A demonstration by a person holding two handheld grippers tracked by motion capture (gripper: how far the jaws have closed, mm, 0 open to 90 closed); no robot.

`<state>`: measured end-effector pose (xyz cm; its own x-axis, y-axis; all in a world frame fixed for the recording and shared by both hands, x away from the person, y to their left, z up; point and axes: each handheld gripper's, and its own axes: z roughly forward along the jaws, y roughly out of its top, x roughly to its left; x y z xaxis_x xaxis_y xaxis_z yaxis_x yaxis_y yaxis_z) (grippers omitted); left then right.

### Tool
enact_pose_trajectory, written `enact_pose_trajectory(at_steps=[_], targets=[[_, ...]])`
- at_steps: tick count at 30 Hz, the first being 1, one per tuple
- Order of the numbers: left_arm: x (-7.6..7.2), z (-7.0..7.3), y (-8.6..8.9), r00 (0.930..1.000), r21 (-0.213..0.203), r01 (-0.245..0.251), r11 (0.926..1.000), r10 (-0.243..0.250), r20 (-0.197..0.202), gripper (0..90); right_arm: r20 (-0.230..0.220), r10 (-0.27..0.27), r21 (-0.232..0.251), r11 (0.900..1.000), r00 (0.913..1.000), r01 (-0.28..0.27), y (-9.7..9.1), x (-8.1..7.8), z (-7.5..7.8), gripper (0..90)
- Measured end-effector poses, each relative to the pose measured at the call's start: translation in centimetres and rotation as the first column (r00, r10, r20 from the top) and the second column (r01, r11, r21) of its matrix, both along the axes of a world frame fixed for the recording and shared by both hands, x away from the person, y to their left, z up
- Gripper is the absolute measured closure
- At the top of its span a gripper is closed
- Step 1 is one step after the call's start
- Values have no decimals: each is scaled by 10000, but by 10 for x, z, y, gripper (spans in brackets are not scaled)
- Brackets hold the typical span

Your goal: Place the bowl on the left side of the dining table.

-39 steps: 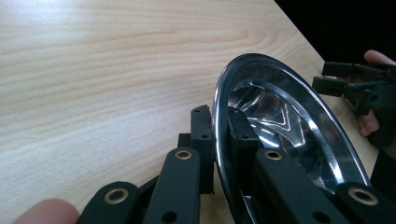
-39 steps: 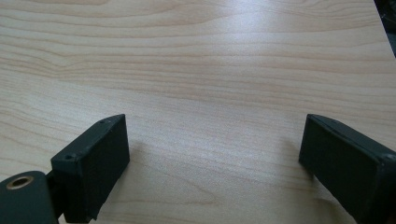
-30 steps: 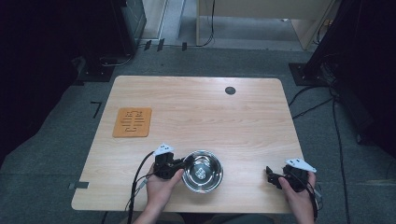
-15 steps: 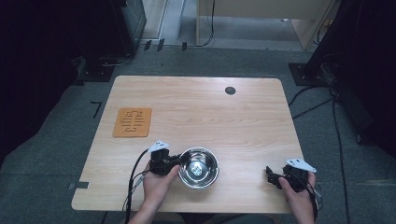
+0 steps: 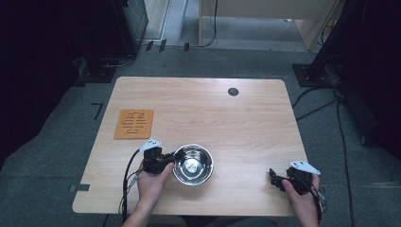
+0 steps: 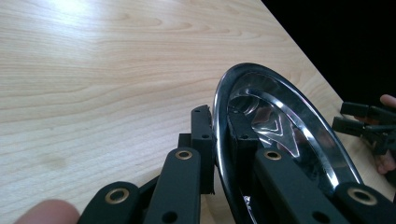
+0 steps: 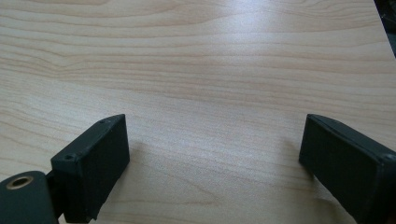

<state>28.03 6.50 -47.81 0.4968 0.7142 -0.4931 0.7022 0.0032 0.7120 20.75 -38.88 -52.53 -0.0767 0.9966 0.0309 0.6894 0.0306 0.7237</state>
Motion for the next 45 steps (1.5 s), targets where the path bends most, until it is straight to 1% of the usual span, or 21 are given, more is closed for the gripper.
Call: enact_pose_trajectory(at_steps=[8, 15, 22, 23, 29, 31, 32, 40, 45], targets=[[5, 1, 9, 9996, -81, -267, 9996, 267, -3, 848, -2, -3, 1, 10000, 10000, 3, 0, 0, 0, 77], [10, 1, 20, 9988, -74, -492, 9988, 491, -41, 848, -1, -1, 0, 10000, 10000, 1, 0, 0, 0, 77], [17, 1, 29, 9969, -274, -778, 9966, 775, -127, 848, -1, -2, 1, 10000, 10000, 2, 0, 0, 0, 78], [18, 1, 31, 9964, -345, -838, 9959, 833, -155, 848, -2, -2, 1, 10000, 10000, 2, 0, 0, 0, 77], [23, 0, 44, 9926, -430, -1210, 9917, 1203, -180, 849, 0, -3, 4, 10000, 10000, 3, 0, 0, 0, 78], [25, 0, 49, 9908, -453, -1349, 9898, 1342, -182, 848, 1, -2, 3, 10000, 10000, 2, 0, 0, 0, 77], [26, 1, 51, 9905, -388, -1373, 9898, 1368, -152, 849, 0, -3, 2, 10000, 10000, 3, 0, 0, 0, 78], [29, 1, 59, 9862, -480, -1656, 9850, 1650, -165, 849, 0, -2, 2, 10000, 10000, 2, 0, 0, 0, 77], [32, 0, 61, 9835, -445, -1804, 9826, 1797, -183, 848, 0, -2, 0, 10000, 10000, 2, 0, 0, 0, 78]])
